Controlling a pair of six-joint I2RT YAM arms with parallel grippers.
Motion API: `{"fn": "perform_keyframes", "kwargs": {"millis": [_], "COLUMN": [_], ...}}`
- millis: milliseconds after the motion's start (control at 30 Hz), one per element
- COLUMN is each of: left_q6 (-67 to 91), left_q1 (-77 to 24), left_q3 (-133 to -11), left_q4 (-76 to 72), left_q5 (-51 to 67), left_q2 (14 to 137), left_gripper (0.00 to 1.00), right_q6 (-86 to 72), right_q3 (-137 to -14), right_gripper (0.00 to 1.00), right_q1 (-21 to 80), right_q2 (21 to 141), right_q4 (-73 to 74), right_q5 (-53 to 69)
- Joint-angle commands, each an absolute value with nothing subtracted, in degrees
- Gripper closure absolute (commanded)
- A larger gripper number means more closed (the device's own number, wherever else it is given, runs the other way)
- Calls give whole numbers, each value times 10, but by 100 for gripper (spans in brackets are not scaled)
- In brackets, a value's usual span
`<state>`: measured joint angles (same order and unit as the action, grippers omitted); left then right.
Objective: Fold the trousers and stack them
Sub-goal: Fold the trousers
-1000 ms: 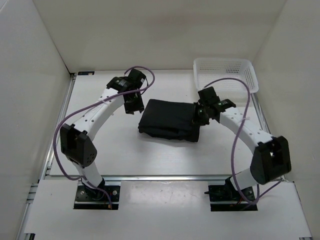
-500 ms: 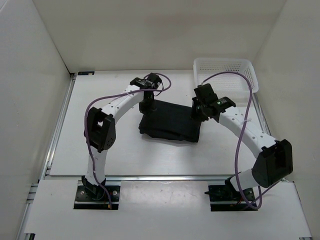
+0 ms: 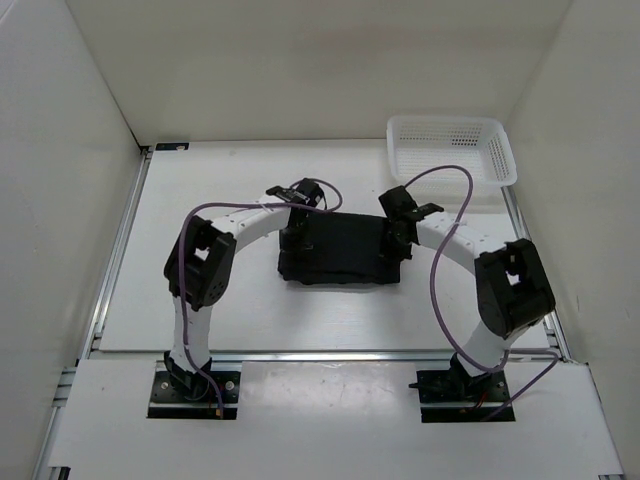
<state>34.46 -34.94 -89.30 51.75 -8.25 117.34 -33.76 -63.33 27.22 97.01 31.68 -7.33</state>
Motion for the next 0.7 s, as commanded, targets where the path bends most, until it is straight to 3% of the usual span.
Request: {"fn": "perform_keyframes", "kwargs": {"millis": [0, 100, 167, 367, 533, 667], "left_q6": [356, 350, 350, 334, 311, 306], "left_q1": [-360, -360, -360, -315, -294, -282], "left_q3": [-830, -864, -951, -1148, -1161, -1139], "left_q4": [540, 573, 598, 637, 616, 606], "left_q5": [-68, -76, -96, -119, -120, -106], "left_q2": [1116, 1073, 1073, 1188, 1296, 1321], "left_gripper": [90, 90, 90, 90, 90, 90], "right_q6": [-324, -324, -318, -306, -306, -306], "right_q3": [-640, -685, -715, -820, -874, -884], "right_gripper": [100, 99, 97, 97, 97, 97], "right_q1": [272, 266, 260, 236, 208, 208], "right_q2": [923, 875, 875, 1007, 1144, 1154], "right_q4": [360, 386, 386, 385, 369, 369], "right_q5": [-86, -101, -95, -112, -86, -72]}}
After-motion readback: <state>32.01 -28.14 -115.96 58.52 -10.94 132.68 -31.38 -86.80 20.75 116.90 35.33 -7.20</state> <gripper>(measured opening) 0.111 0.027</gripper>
